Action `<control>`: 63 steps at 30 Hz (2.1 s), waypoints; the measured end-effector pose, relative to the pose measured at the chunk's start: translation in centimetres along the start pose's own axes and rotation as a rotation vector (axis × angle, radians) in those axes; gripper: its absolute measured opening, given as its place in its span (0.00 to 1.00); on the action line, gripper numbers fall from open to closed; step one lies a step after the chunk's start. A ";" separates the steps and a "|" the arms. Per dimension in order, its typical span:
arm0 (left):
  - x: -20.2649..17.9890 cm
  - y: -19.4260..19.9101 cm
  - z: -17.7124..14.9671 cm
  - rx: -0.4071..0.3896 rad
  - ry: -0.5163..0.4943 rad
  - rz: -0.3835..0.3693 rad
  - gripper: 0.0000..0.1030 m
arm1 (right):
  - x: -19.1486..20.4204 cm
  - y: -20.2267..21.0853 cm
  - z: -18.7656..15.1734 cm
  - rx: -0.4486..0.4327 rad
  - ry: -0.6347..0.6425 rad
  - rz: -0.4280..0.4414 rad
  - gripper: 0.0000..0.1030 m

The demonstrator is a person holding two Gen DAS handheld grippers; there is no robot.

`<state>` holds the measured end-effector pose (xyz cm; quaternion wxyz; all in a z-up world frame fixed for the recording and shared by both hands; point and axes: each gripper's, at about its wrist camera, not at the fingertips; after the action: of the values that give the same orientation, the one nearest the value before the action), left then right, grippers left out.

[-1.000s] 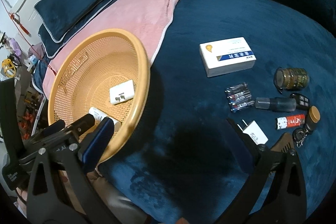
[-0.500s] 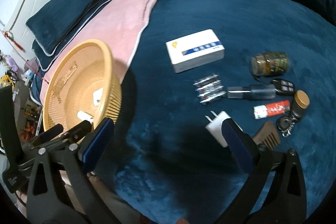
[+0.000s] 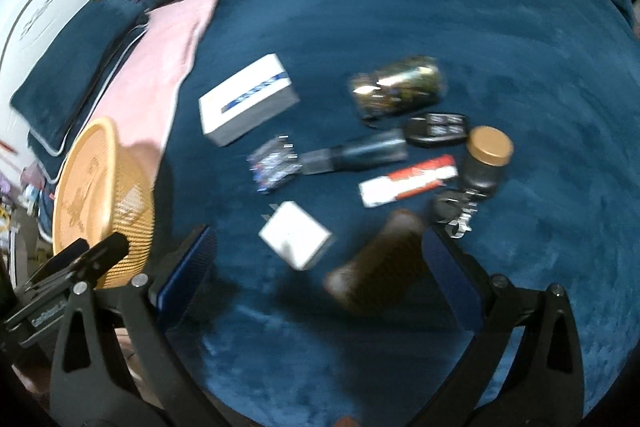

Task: Organize rigid objects
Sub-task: 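Grasp the white plug adapter with the left tool while the right tool grasps the wooden comb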

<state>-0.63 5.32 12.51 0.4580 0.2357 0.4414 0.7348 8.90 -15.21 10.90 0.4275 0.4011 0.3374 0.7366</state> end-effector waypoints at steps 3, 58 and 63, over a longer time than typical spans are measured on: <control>-1.7 -0.4 0.0 0.007 -0.035 -0.016 0.97 | -2.3 0.1 -0.1 0.001 -0.045 -0.026 1.00; -3.1 -8.8 -4.7 0.146 -0.079 -0.254 0.54 | -4.3 -3.3 -3.3 0.137 -0.071 0.057 0.18; -2.8 -8.9 -4.5 0.151 -0.072 -0.260 0.56 | -3.6 -5.6 -3.9 0.164 -0.102 -0.005 0.18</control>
<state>1.42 2.62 2.73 0.5460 0.2365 0.5053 0.6250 8.57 -16.79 3.39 0.4115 0.4711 0.3754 0.6840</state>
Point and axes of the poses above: each gripper's, at about its wrist camera, not at the fingertips, and y roughly against the way its jaws point, x to its left, z to its top, and after that the axes turned 6 degrees about -x, right-handed
